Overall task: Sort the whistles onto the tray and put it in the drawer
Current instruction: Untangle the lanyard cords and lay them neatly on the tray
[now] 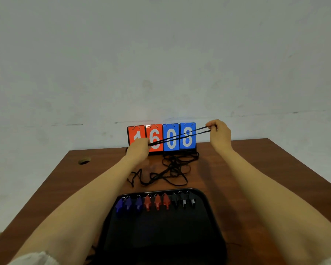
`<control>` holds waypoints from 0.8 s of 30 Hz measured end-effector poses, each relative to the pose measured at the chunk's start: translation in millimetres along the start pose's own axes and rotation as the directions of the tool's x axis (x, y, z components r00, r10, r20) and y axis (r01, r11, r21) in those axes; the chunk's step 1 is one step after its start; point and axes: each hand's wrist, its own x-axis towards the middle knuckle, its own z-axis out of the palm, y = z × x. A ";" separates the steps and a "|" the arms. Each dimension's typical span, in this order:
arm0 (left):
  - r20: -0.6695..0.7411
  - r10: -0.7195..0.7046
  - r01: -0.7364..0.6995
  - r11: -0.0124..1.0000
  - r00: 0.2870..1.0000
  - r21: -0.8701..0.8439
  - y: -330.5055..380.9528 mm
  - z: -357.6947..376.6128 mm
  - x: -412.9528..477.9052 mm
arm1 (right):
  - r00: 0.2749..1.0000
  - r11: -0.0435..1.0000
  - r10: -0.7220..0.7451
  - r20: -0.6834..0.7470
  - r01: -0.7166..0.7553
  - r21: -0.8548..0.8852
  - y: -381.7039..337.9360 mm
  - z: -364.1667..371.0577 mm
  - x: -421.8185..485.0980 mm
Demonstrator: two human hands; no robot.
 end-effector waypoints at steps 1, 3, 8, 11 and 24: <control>0.007 -0.004 0.004 1.000 1.000 0.030 -3.3 -0.4 -0.9 | 0.999 0.999 0.007 0.034 -0.005 -0.042 2.4 -0.5 -1.9; -0.007 -0.009 0.010 1.000 1.000 0.027 -4.8 -0.8 -2.0 | 0.992 0.991 0.024 0.123 -0.008 -0.133 7.6 0.3 -6.7; -0.178 0.145 -0.175 0.969 0.973 -0.172 11.4 -11.3 -10.1 | 0.852 0.935 0.185 0.489 0.002 -0.356 19.3 7.9 -16.9; -0.251 0.208 -0.267 0.936 0.945 -0.231 25.7 -21.9 -19.5 | 0.840 0.944 0.150 0.521 0.035 -0.329 9.1 12.8 -20.1; -0.303 0.255 -0.384 0.762 0.918 -0.522 58.2 -82.3 -52.0 | 0.794 0.961 -0.231 0.562 0.275 0.006 -93.3 -8.9 -42.3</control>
